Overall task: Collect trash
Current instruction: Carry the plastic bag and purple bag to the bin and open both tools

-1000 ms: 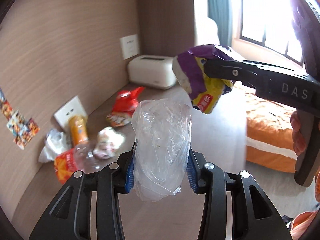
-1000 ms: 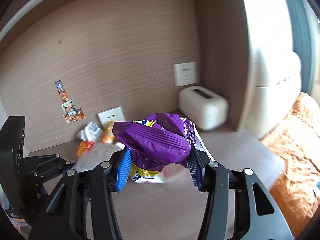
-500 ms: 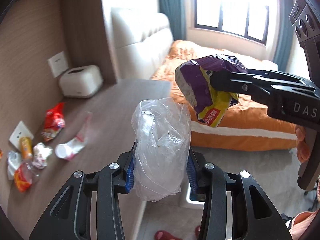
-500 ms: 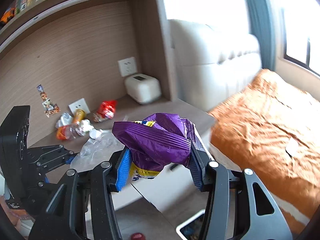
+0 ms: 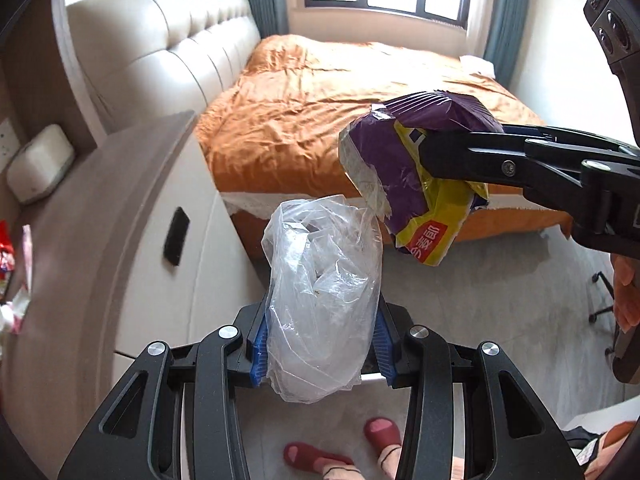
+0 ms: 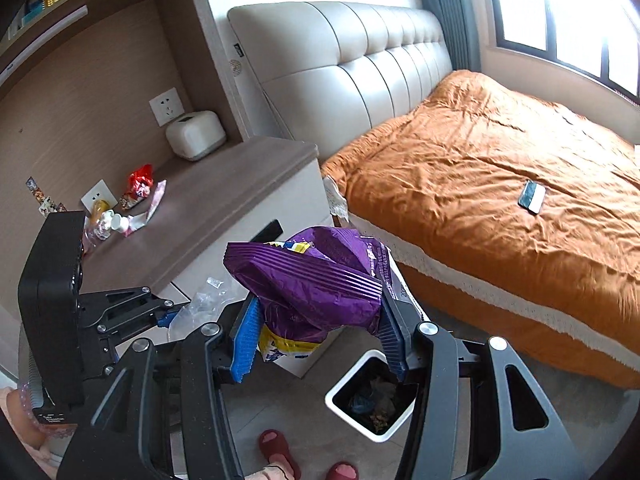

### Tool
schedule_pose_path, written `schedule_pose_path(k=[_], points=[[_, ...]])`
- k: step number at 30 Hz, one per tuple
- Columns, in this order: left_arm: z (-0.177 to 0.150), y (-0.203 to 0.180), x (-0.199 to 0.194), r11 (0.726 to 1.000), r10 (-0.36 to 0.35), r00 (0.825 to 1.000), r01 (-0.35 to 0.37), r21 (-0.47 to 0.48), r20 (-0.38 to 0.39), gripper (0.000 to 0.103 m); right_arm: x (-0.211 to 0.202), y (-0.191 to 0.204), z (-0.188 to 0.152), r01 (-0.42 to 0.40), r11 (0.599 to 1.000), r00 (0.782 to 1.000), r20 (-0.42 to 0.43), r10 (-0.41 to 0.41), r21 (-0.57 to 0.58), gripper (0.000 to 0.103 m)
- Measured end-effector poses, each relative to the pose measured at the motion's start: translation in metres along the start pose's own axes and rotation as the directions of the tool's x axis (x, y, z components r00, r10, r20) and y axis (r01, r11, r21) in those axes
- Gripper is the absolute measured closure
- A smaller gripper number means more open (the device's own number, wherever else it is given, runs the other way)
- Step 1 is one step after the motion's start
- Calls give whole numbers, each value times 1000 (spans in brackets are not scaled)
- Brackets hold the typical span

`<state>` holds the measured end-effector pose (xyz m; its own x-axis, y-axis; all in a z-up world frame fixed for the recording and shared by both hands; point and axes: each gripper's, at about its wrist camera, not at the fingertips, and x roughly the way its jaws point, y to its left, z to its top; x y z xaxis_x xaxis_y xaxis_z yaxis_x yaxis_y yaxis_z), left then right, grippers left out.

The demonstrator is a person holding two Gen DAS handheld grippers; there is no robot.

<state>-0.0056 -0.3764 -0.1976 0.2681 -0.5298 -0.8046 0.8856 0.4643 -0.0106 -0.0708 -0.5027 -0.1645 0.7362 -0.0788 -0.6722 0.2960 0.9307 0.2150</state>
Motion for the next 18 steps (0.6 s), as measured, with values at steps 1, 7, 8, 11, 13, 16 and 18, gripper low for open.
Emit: schedule_pose_path(k=[1, 7, 8, 11, 13, 16, 18], points=[[-3, -5, 11, 1000, -14, 1000, 14, 5, -12, 62, 4, -7, -8, 8, 1000, 1000, -13, -8, 12, 50], [-30, -21, 84, 997, -77, 993, 79, 14, -85, 62, 50, -44, -54, 62, 996, 994, -90, -56, 70, 50], [-34, -20, 93, 997, -80, 992, 82, 14, -93, 62, 59, -50, -62, 66, 995, 993, -104, -58, 80, 50], [-55, -22, 137, 995, -98, 987, 100, 9, -131, 62, 89, -66, -88, 71, 991, 988, -144, -54, 112, 50], [-69, -22, 168, 993, -120, 980, 121, -3, -156, 62, 111, -73, -106, 73, 989, 984, -170, -50, 127, 50], [-92, -21, 210, 990, -138, 972, 138, -13, -188, 62, 151, -84, -137, 75, 985, 975, -220, -40, 155, 50], [-108, -22, 242, 990, -142, 962, 143, -13, -233, 61, 179, -90, -158, 84, 984, 967, -250, -43, 156, 50]])
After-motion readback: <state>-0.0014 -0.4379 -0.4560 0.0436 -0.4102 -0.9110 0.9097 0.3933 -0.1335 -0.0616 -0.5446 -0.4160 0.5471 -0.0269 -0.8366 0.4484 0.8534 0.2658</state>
